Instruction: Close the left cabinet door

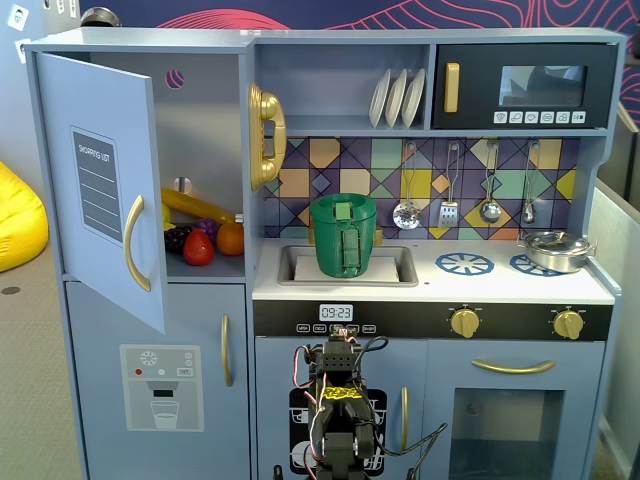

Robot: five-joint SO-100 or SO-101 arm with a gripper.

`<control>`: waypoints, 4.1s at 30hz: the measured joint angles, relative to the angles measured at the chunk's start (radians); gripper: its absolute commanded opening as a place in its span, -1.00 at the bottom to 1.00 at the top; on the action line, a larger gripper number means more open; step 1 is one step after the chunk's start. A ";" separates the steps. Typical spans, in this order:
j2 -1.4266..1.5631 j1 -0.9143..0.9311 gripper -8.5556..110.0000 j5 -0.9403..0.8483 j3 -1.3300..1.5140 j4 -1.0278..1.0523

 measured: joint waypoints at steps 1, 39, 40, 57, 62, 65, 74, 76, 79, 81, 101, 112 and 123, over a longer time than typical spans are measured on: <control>0.000 0.000 -0.86 0.000 0.000 0.000; 0.000 -1.252 -0.86 -0.095 -0.291 -0.465; -0.017 -1.289 -0.86 -0.114 -0.311 -0.488; -0.457 -1.519 -0.86 -0.344 -0.713 -0.761; -0.601 -1.514 -0.86 -0.380 -0.861 -0.769; -0.661 -1.496 -0.86 -0.393 -0.922 -0.769; -0.726 -1.384 -0.86 -0.391 -0.996 -0.769; -0.726 -1.350 -0.86 -0.394 -1.002 -0.769; -0.726 -1.279 -0.86 -0.393 -1.005 -0.761; -0.726 -1.224 -0.86 -0.396 -1.005 -0.761; -0.950 -0.712 -0.86 -0.359 -1.152 -0.877; -0.756 -0.753 -0.86 -0.313 -0.985 -0.733; -0.407 -0.462 -0.86 -0.261 -0.581 -0.410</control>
